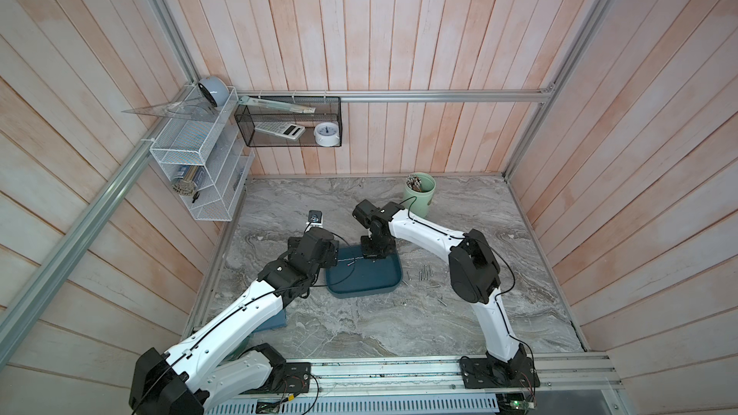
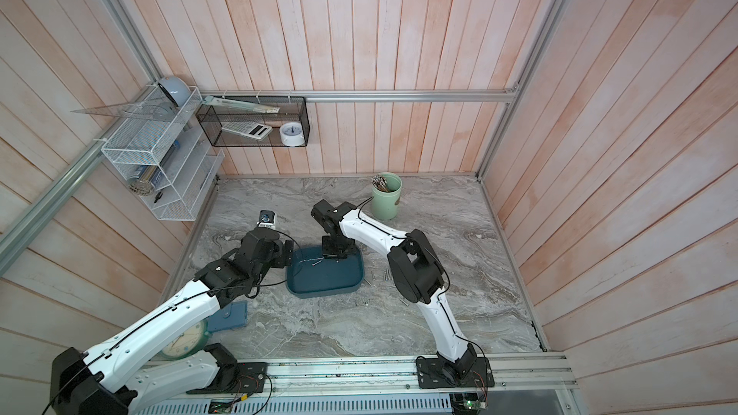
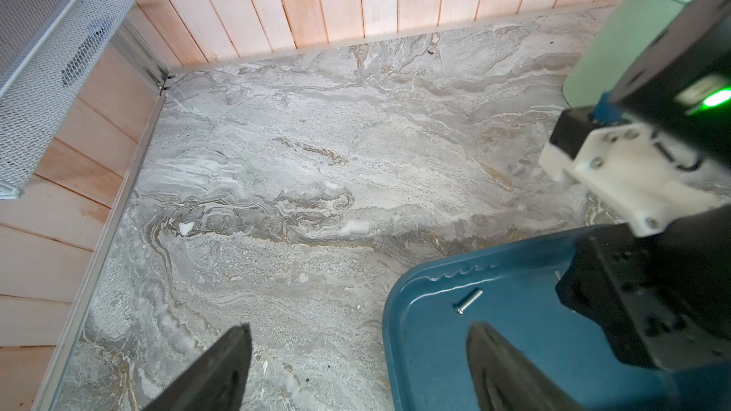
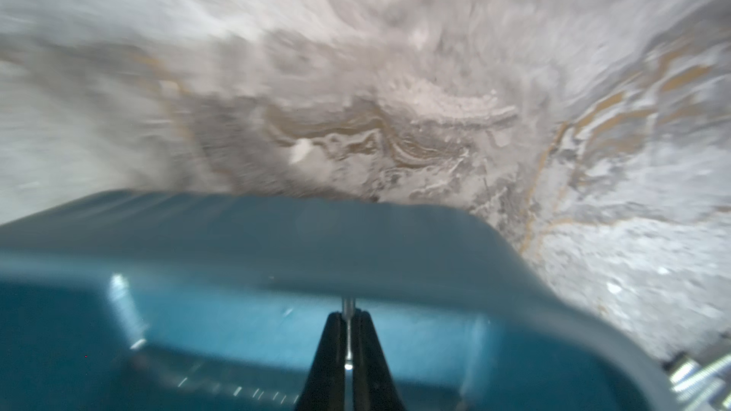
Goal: Take out the screws from the storage box
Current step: Pick up the screw from the storage box, then place the screw at the center of the board.
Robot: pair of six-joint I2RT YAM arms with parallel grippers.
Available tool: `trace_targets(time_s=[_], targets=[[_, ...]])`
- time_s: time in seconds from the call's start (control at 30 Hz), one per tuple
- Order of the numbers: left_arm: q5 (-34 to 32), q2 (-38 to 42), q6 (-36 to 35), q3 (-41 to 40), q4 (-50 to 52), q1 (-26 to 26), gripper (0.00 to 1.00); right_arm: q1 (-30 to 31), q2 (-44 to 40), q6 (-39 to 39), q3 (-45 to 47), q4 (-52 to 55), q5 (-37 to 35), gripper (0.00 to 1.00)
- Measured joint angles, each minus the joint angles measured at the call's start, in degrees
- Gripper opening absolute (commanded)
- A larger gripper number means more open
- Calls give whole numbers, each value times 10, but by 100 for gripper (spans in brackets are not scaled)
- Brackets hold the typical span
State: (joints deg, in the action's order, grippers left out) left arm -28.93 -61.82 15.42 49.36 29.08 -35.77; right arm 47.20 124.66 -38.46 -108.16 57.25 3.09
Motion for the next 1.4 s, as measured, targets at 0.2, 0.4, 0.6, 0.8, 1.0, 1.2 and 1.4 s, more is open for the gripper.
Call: trace_targets(time_s=[0.2,0.4,0.6,0.8,1.0,1.2,1.4], targets=[[4,0,0,0,0,0,91,-4,-80,27,9,-3,-2,0],[12,-1,0,0,0,0,90,-68,-174,56,129,2,-21,0],[16,-4,-3,0,0,0,91,-164,-263,71,247,4,-37,0],[17,-9,-3,0,1,0,91,-162,-259,76,300,-20,-11,0],[17,-18,-3,0,1,0,91,-147,-197,84,311,-49,10,0],[17,-20,-3,0,1,0,90,-136,-160,89,316,-62,16,0],[22,-25,-3,0,1,0,91,-136,-142,90,325,-69,20,3]])
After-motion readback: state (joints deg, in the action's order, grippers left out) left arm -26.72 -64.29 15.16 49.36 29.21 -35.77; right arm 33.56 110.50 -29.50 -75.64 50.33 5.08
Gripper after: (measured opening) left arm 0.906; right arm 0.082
